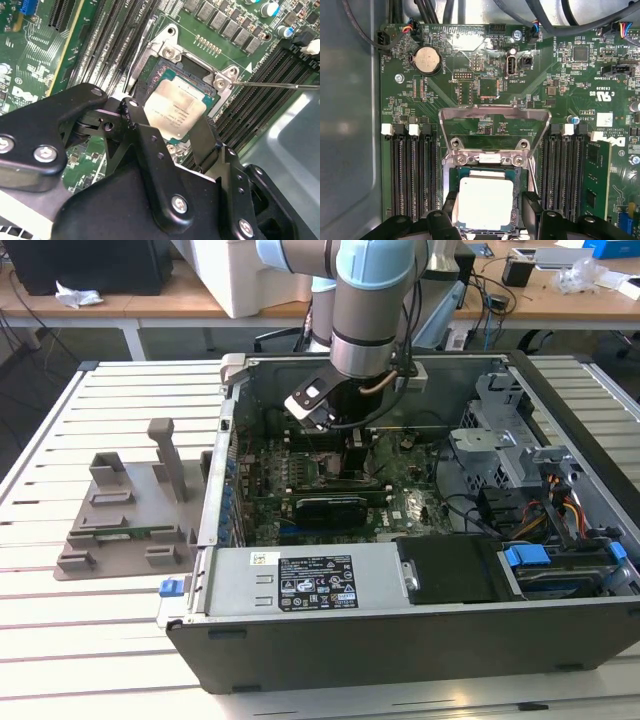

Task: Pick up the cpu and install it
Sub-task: 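Place the cpu into insertion slot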

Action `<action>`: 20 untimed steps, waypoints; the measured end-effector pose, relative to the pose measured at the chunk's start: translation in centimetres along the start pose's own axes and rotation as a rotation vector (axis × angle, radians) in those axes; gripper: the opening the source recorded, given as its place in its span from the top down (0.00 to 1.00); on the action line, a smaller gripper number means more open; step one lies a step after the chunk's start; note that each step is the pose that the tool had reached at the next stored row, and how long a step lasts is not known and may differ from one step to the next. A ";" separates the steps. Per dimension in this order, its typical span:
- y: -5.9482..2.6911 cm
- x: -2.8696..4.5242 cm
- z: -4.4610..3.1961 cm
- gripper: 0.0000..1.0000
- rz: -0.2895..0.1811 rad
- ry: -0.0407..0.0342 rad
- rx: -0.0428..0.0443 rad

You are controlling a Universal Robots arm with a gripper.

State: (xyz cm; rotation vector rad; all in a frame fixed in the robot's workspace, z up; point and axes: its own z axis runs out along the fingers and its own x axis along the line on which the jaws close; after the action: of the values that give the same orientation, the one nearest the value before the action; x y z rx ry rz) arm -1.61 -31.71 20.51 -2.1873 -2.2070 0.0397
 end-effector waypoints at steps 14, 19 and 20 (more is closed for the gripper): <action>-0.30 -0.03 0.35 0.38 -0.003 -0.0081 0.0001; -0.31 -0.05 0.33 0.38 -0.007 -0.0083 0.0001; -0.31 -0.05 0.33 0.38 -0.007 -0.0081 -0.0001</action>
State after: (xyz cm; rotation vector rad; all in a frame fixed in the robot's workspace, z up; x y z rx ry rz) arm -1.93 -31.76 20.19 -2.1827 -2.2193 0.0484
